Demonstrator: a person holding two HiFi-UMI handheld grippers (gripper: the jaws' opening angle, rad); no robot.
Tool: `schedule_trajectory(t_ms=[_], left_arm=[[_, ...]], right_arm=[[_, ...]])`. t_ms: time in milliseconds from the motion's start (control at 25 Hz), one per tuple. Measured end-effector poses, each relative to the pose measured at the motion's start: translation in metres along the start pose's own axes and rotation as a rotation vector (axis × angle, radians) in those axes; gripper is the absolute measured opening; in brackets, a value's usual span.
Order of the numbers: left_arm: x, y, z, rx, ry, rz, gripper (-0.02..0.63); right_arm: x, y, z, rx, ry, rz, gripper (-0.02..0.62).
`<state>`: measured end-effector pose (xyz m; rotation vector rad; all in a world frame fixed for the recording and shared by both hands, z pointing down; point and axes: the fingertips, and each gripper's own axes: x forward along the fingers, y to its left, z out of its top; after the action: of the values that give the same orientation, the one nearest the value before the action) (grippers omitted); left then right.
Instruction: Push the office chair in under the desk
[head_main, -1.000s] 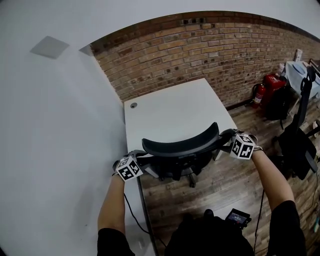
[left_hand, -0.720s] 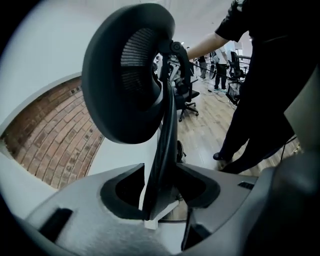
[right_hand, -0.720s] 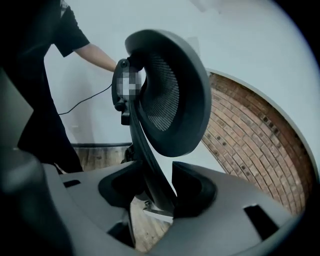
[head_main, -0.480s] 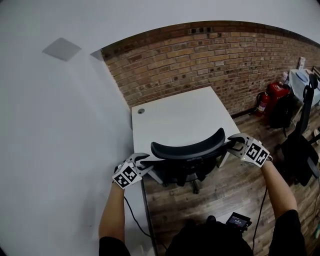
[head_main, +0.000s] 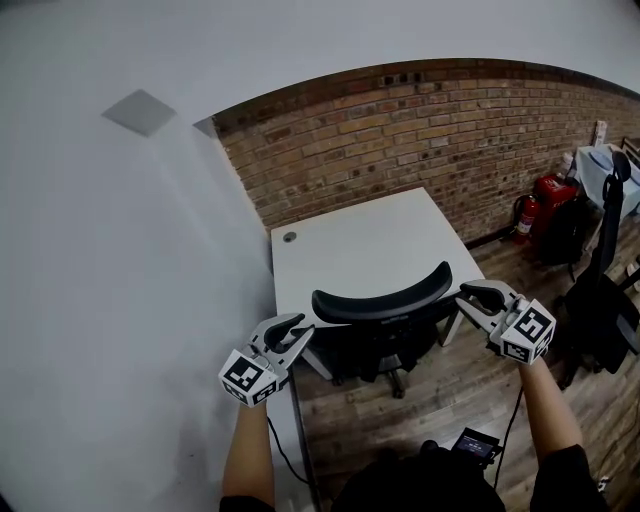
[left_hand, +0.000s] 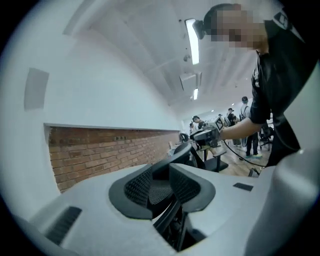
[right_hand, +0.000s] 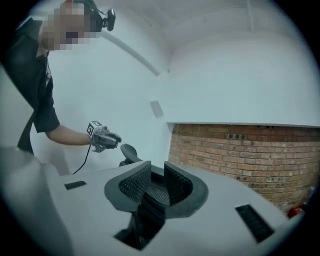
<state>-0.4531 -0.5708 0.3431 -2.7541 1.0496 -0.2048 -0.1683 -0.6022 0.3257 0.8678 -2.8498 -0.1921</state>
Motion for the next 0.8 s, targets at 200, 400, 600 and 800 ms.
schedule_trajectory(t_ms=[200, 400, 600, 800], left_arm=[[-0.024, -0.015, 0.041, -0.093, -0.142, 0.061, 0.052], [-0.044, -0.031, 0.049, -0.211, -0.239, 0.065, 0.017], [-0.04, -0.065, 0.043, -0.27, -0.256, 0.032, 0.017], [-0.036, -0.108, 0.028, -0.309, -0.275, 0.017, 0.017]], right_arm=[[-0.022, 0.037, 0.044, 0.011, -0.116, -0.025, 0.027], [-0.034, 0.078, 0.065, 0.063, -0.215, -0.04, 0.006], [-0.049, 0.112, 0.048, 0.162, -0.228, -0.036, 0.006], [-0.059, 0.15, 0.013, 0.18, -0.192, 0.008, 0.006]])
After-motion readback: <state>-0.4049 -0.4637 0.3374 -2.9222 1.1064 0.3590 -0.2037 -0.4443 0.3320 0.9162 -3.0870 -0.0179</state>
